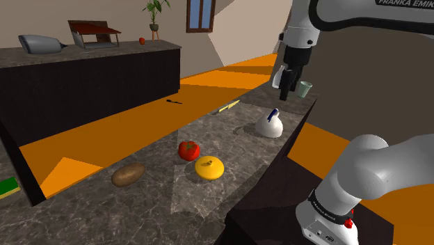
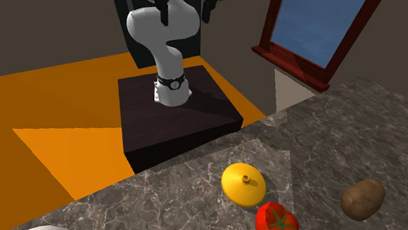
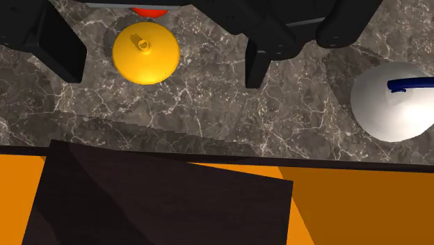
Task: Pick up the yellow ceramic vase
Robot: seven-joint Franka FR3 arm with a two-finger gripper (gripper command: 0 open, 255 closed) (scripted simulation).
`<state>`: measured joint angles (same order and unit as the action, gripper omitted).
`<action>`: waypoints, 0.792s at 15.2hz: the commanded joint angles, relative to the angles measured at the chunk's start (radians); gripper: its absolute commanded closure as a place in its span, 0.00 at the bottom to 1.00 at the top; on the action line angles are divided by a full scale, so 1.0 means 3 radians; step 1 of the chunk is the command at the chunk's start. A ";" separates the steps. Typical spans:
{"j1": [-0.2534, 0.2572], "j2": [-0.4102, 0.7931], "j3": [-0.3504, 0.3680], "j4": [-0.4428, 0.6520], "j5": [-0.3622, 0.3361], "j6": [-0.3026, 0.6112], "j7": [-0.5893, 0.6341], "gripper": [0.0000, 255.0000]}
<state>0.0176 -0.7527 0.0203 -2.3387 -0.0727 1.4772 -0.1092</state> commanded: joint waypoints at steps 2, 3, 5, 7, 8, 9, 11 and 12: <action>0.0008 0.0019 0.0007 -0.0092 0.0019 0.0124 0.0021 0.00; 0.0015 0.0043 0.0014 -0.0180 0.0038 0.0250 0.0041 0.00; 0.0032 0.0108 0.0030 -0.0343 0.0075 0.0506 0.0080 0.00; 0.0049 0.0195 0.0047 -0.0488 0.0111 0.0768 0.0118 0.00; 0.0058 0.0248 0.0056 -0.0554 0.0129 0.0901 0.0136 0.00; 0.0067 0.0307 0.0066 -0.0615 0.0146 0.1036 0.0153 0.00; 0.0087 0.0443 0.0085 -0.0723 0.0180 0.1310 0.0187 0.00; 0.0096 0.0520 0.0096 -0.0770 0.0197 0.1448 0.0203 0.00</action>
<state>0.0426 -0.6131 0.0448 -2.5542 -0.0200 1.8717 -0.0548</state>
